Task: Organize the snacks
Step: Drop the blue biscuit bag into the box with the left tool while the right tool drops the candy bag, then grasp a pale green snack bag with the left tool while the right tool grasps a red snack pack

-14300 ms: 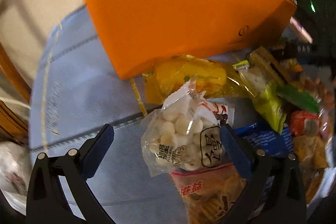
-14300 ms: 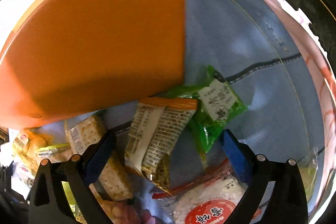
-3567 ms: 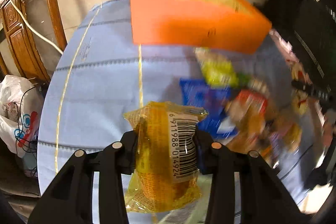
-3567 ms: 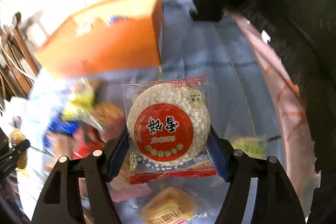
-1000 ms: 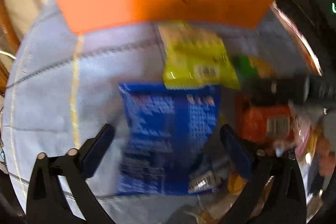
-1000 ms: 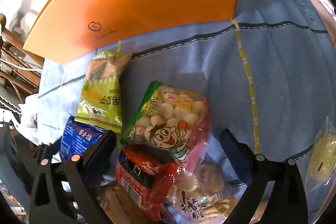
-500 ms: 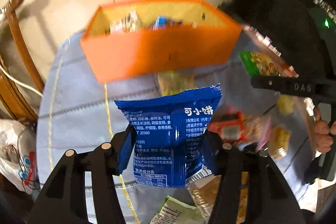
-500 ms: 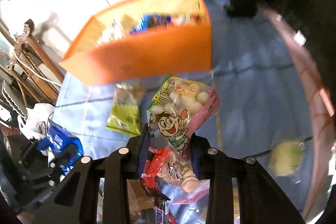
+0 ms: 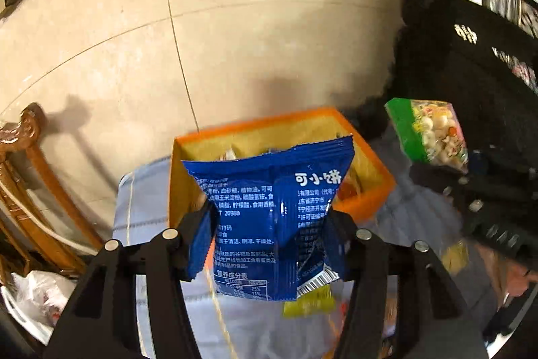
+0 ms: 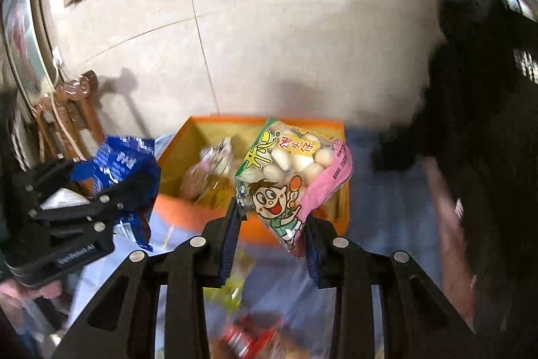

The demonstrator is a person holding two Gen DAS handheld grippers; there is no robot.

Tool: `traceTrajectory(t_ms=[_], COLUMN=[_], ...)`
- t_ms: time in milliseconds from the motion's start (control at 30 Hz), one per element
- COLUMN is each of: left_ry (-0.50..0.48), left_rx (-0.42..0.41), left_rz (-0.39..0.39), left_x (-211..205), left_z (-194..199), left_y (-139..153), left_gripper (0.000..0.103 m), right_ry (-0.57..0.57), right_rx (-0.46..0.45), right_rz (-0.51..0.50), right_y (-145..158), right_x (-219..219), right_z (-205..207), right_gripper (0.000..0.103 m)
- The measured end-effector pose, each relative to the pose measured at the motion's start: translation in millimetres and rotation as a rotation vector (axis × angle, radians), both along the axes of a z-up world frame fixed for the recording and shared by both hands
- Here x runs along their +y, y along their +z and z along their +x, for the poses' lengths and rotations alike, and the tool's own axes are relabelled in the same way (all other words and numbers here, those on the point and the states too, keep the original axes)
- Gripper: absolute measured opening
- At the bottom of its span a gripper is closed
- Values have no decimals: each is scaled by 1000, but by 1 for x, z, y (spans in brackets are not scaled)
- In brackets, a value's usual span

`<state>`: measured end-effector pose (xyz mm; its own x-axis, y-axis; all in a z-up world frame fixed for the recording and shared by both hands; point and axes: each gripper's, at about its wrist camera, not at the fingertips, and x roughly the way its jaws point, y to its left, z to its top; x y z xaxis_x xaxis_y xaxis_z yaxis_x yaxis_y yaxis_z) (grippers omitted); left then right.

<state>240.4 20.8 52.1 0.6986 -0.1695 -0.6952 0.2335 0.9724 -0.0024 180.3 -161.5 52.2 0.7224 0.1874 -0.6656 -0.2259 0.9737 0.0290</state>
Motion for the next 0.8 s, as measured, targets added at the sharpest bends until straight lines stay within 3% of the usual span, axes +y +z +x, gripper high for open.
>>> traceTrajectory(t_ms=[33,167,267,367,400,433,467,500,667,800], left_ry=[19,93,99,122,165,208,247,276,234,230], left_rx=[11,20,9,16,21,20,2,-25,-38,-29], left_rz=[-9,-24,12,-20,-39,-33,-24,0,87,58], left_x=[1,9,8,9,12,13,15,15,7,6], left_z=[13,61,81,93,97,98,98,96,89,76], left_y=[0,1,-3,-8,-10,-11,-11,-10,-5,3], left_gripper=[55,55,55,56,64,99,98,99,99,99], right_ry=[0,-22,-45,-50,-52,-58,-66,-90,-108,-95], right_rx=[-34,-30,-78,-40,-36,-40,-49,-61,-103,-113], right_rz=[-33,29,-38,-2,-2,-1,11,14,-40,-47], right_y=[4,14,15,8,4,1,-1,-4,-5,2], right_x=[6,4,9,7,7,6,4,0,-3,-4], right_z=[14,66,90,111,114,119,123,122,117,106], right_gripper=[34,34,34,34,40,64,88,100,100,100])
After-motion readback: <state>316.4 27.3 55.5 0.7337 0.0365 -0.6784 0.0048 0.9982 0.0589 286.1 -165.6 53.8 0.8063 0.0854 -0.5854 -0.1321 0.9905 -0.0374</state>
